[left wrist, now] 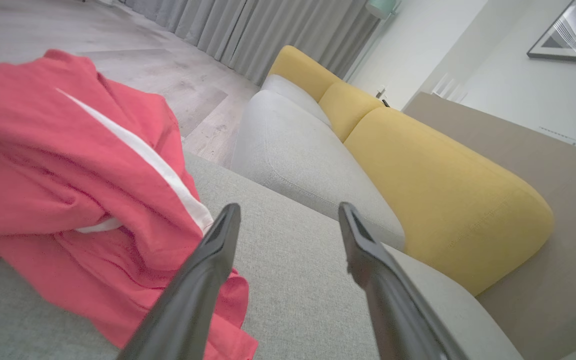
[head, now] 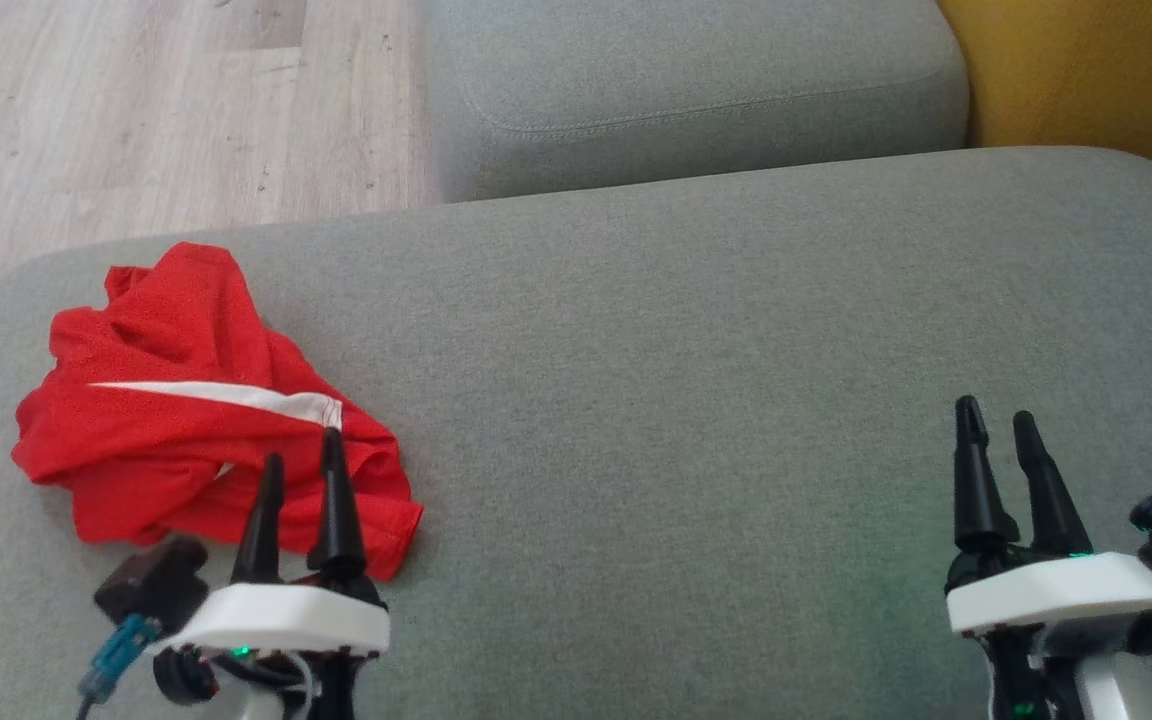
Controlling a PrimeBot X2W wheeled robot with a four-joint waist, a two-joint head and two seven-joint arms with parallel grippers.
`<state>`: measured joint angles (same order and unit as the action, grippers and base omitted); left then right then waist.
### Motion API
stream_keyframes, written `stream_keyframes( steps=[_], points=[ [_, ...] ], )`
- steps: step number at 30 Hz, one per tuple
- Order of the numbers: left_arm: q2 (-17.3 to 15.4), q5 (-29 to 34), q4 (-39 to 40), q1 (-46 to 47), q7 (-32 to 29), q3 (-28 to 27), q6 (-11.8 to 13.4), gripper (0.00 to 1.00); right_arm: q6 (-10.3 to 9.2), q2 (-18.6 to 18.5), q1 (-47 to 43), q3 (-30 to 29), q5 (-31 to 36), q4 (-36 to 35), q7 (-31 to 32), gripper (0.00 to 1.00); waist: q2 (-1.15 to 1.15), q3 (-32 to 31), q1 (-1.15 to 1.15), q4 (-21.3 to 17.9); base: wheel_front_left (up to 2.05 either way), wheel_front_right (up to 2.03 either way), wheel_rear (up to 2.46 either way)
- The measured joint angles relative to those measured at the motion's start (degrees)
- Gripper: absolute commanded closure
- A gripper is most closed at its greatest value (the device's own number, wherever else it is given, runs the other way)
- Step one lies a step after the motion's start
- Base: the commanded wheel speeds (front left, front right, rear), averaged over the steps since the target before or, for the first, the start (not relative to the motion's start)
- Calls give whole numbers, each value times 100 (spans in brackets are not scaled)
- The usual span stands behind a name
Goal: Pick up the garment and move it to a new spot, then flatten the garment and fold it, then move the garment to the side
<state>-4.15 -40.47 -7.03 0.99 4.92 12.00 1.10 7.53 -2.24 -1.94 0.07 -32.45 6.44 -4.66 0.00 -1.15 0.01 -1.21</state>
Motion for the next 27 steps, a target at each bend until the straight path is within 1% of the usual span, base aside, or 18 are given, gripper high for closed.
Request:
stream_keyframes(
  steps=[9, 14, 27],
  points=[
    [-142, 642, -38, 44, 130, 460, 185, 0, 0, -1, 0, 122, 842, -78, -148, 0, 0, -4, 0, -39, 0, 0, 0],
    [-215, 918, -38, 141, 201, 620, 252, 0, 0, -1, -1, 141, 1211, -122, -225, 0, 0, -2, -1, -51, 0, 0, 0],
    [-371, 1828, 9, 257, 427, 1174, 554, 0, 0, -3, -6, 166, 2282, -286, -438, 0, 0, -32, -1, -73, 0, 0, 0]
  ],
)
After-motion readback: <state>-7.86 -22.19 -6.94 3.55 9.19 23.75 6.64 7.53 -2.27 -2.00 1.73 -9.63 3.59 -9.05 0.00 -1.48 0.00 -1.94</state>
